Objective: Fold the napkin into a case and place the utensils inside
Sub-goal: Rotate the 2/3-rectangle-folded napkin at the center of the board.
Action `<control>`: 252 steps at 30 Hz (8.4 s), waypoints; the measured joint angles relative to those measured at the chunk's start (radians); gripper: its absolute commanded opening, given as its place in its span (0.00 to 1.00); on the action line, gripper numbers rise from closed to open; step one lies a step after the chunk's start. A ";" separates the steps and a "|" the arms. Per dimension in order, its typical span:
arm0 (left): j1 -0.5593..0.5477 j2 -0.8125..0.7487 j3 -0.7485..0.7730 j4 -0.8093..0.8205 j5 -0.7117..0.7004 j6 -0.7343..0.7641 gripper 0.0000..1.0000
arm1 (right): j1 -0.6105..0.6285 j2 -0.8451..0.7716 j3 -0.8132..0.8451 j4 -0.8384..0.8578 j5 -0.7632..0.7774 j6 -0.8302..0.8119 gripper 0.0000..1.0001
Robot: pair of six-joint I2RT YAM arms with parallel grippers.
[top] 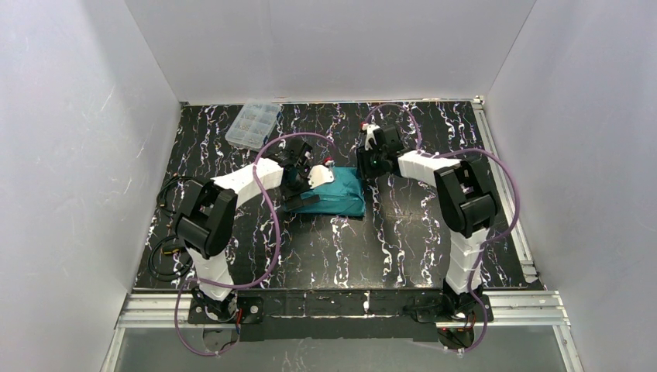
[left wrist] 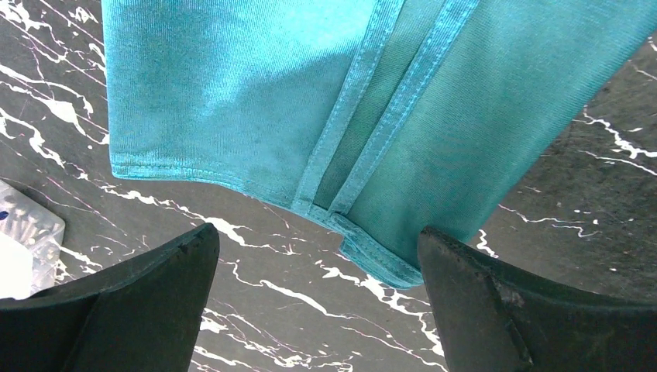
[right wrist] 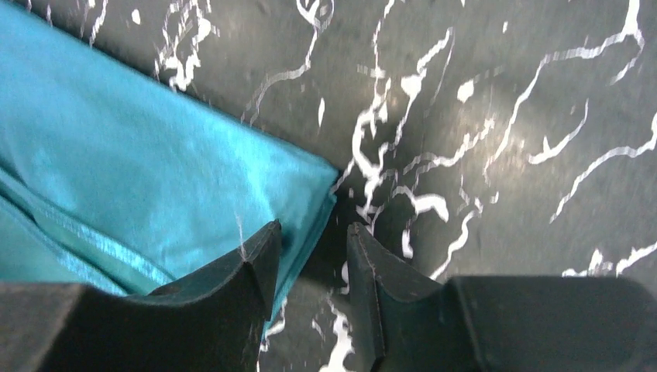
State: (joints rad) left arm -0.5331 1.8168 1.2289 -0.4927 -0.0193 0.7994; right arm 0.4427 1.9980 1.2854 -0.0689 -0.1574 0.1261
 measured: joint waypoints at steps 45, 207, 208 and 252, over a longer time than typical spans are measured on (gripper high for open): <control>0.069 0.000 -0.053 -0.078 0.077 0.010 0.99 | 0.035 0.083 0.081 0.071 -0.070 0.020 0.43; -0.476 -0.296 -0.606 0.430 -0.269 0.703 0.14 | 0.127 -0.554 -0.506 0.002 0.083 0.496 0.46; -0.476 -0.301 -0.622 0.457 -0.269 0.737 0.15 | 0.127 -0.552 -0.481 -0.004 0.081 0.482 0.46; -0.483 -0.067 0.006 -0.110 0.211 -0.234 0.45 | 0.063 -0.292 -0.423 0.162 0.077 0.426 0.39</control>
State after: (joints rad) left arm -1.0157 1.7500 1.2350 -0.6029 0.1913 0.5652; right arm 0.5060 1.7058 0.8623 0.0933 -0.0799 0.5518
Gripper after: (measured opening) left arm 0.458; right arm 0.402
